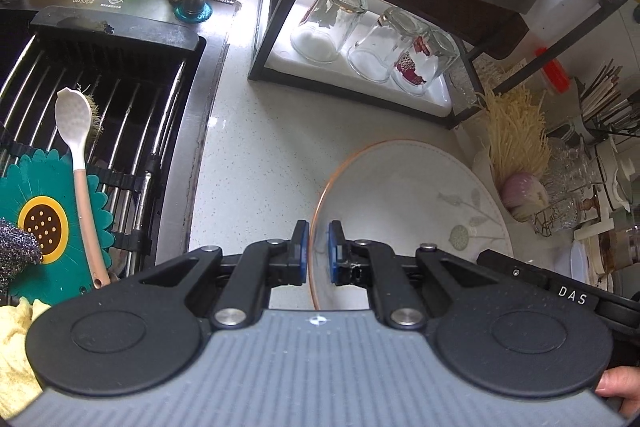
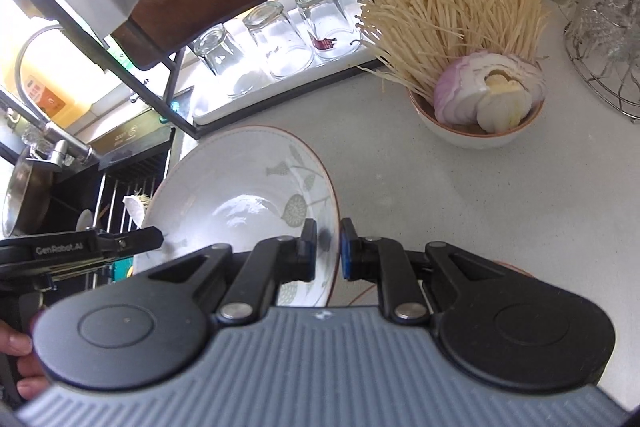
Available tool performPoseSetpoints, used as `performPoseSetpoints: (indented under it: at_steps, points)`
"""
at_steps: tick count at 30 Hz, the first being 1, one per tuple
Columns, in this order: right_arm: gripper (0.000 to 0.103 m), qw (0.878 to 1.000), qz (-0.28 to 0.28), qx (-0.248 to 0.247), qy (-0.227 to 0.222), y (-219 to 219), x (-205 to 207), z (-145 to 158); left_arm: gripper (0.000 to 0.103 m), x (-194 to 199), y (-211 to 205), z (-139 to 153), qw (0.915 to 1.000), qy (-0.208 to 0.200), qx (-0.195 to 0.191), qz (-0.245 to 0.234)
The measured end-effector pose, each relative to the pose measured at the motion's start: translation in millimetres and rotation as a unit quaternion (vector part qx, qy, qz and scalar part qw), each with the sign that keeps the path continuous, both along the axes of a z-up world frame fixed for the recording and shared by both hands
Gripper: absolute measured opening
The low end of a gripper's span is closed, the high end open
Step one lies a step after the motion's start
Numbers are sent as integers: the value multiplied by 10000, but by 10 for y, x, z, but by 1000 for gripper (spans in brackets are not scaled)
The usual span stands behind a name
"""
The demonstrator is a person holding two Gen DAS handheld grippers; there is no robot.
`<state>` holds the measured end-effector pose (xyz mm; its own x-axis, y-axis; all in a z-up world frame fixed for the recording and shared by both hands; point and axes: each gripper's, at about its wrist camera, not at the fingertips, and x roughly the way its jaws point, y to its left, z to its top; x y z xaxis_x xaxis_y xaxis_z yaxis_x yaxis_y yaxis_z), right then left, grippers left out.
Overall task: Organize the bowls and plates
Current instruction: 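Lift the leaf-pattern plate with both grippers and carry it over the other leaf plate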
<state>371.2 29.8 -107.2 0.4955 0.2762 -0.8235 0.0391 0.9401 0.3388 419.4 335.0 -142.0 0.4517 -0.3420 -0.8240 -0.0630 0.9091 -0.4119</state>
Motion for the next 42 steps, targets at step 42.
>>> performPoseSetpoints:
  at_steps: [42]
  points:
    - [15,9928,-1151,3,-322,-851,-1242,117,11,-583,-1139,174,9908,-64,193,-1337]
